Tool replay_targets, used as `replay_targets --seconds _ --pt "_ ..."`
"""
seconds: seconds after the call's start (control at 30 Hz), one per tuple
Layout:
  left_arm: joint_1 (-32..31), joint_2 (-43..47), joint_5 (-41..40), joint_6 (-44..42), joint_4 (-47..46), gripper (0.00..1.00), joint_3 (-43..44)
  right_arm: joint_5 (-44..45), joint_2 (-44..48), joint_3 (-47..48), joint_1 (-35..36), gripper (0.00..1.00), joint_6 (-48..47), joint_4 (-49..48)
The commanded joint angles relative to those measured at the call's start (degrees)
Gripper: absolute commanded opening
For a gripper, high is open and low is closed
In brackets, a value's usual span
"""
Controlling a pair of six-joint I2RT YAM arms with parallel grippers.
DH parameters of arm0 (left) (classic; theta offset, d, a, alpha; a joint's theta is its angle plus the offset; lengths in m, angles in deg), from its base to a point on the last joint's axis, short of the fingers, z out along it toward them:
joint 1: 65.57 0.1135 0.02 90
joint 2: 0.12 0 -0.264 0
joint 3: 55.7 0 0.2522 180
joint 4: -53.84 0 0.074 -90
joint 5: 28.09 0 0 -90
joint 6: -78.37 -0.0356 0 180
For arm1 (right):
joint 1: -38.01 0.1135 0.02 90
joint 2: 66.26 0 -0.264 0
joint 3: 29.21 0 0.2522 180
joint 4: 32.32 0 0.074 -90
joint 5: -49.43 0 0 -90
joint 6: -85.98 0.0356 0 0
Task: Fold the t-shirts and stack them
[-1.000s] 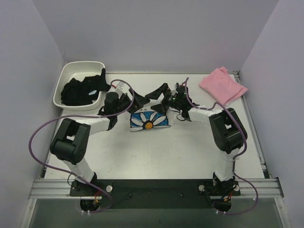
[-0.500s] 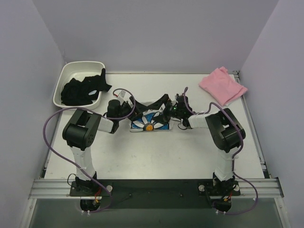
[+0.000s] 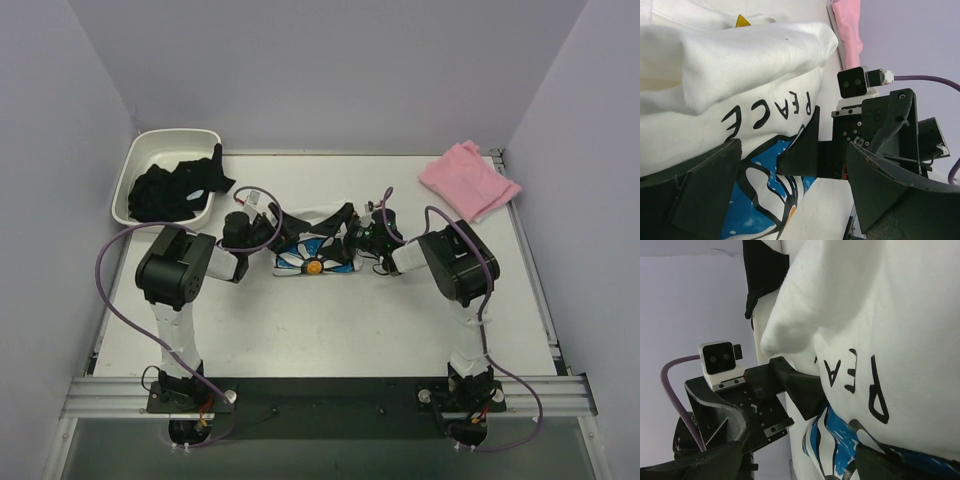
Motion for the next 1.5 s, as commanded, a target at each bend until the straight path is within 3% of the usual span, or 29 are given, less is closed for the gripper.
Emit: replay_targets --seconds 0.0,0.2,0.3,0.5,0.67,1.07,1.47 --pt "1.0 6.8 0.5 -1.4 1.5 0.95 -1.5 4.7 3.6 0.2 -0.4 1.00 -9.2 12.9" --pt "0.6 22.1 -2.4 -6.7 17.2 0.95 2.6 7.3 17.0 5.4 -0.4 1.00 -16.4 29.5" --pt "-0.3 28.0 -4.4 -8.7 24.2 0.95 4.0 7.3 18.5 10.6 -0.5 1.00 -18.1 33.8" --pt "-1.2 37.2 -6.3 -9.3 28.5 0.95 1.3 5.5 10.5 25.1 -1.2 1.00 -16.9 37.7" --pt "-2.3 44.7 -7.4 -9.7 31.5 0.95 -1.5 3.1 0.2 36.2 -1.1 1.00 -10.4 35.9" --pt "-3.0 52.3 -9.2 -13.3 38.5 0.95 -5.1 3.6 -7.1 40.9 3.7 1.00 -6.0 31.5" --pt "-3.0 54.1 -8.3 -14.0 39.8 0.95 -5.9 5.2 -18.8 49.1 1.4 1.00 -4.8 29.6"
